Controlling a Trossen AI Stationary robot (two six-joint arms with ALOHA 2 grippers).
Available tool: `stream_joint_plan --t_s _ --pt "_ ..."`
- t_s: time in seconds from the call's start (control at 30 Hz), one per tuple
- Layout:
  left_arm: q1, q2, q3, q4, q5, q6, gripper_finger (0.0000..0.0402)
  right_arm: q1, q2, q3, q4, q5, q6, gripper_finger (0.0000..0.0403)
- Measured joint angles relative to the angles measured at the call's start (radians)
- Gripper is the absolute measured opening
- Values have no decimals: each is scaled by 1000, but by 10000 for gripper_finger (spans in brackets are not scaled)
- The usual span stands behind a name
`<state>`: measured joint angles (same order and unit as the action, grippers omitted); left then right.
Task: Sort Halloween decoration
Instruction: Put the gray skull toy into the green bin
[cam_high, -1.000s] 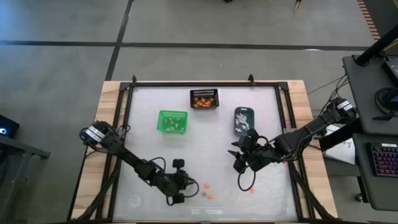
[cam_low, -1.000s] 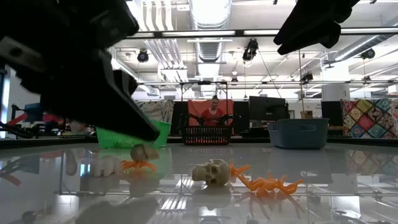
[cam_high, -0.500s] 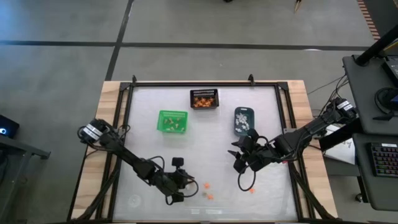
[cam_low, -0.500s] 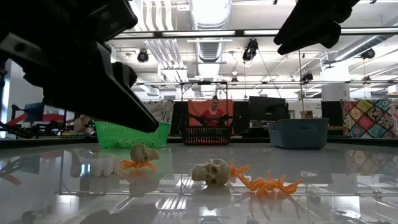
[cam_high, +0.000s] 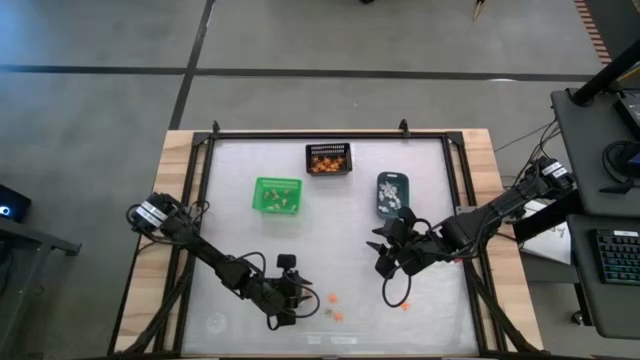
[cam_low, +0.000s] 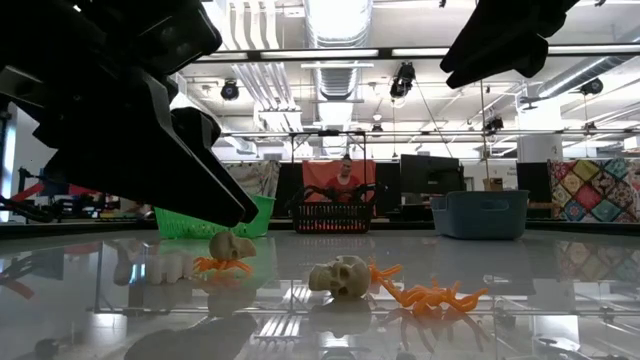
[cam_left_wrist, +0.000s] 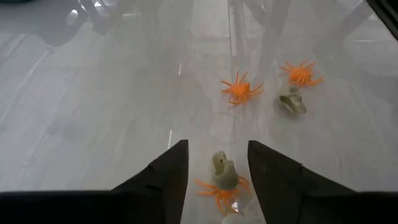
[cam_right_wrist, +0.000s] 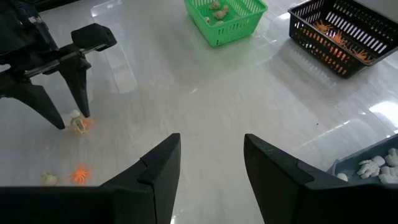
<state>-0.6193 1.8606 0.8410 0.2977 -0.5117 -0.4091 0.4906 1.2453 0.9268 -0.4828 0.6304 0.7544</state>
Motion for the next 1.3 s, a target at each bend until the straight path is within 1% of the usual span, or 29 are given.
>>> stream_joint_plan --t_s 0.33,0.57,0.93,1.3 --pt "0 0 0 0 0 -12 128 0 0 0 0 0 0 166" --pt "0 0 -2 1 5 -27 127 0 0 0 0 0 0 166" --pt "0 0 -4 2 5 -44 127 0 53 0 0 1 -10 166" --pt "0 1 -5 18 6 -47 127 0 54 0 2 1 -20 166"
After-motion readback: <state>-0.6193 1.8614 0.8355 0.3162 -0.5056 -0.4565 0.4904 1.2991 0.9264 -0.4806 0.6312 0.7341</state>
